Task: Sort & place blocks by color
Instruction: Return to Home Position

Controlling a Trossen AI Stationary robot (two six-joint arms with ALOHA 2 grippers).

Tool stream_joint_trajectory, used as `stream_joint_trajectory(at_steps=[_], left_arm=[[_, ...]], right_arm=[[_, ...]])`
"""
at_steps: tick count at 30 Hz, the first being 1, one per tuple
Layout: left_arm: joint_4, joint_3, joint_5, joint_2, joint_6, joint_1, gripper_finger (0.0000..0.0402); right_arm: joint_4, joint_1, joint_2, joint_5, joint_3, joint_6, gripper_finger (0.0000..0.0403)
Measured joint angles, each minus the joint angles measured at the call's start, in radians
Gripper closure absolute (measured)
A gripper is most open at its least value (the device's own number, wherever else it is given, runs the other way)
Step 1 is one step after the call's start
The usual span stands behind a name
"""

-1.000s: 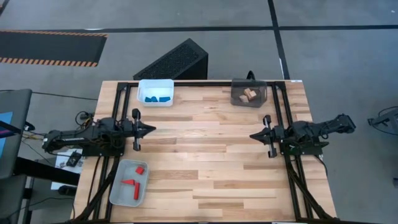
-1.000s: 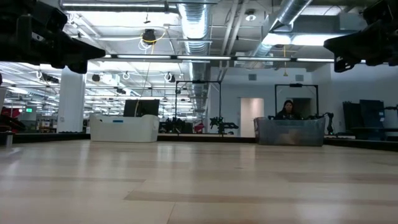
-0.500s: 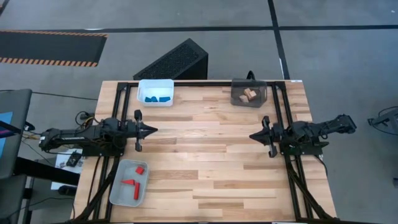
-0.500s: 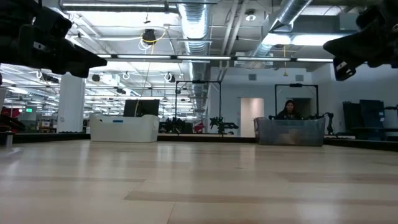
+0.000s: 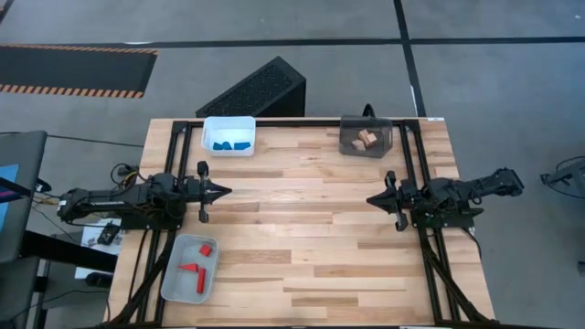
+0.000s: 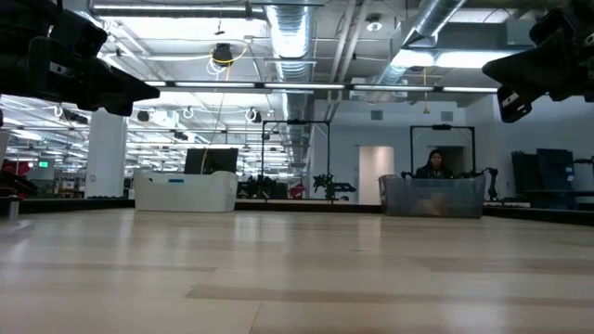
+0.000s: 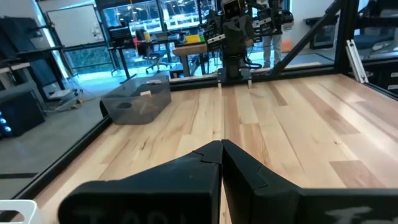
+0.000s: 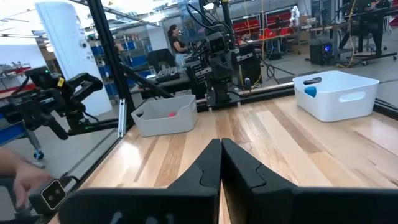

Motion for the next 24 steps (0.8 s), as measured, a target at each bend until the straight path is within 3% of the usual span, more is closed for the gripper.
stream_joint_trajectory(at_steps=[24], left_arm=[[0.000,-0.001,0.000,0.000,-0.014,0.000,0.0401]], right_arm=[[0.000,0.000,0.000,0.000,-0.001,0.002,0.0369]])
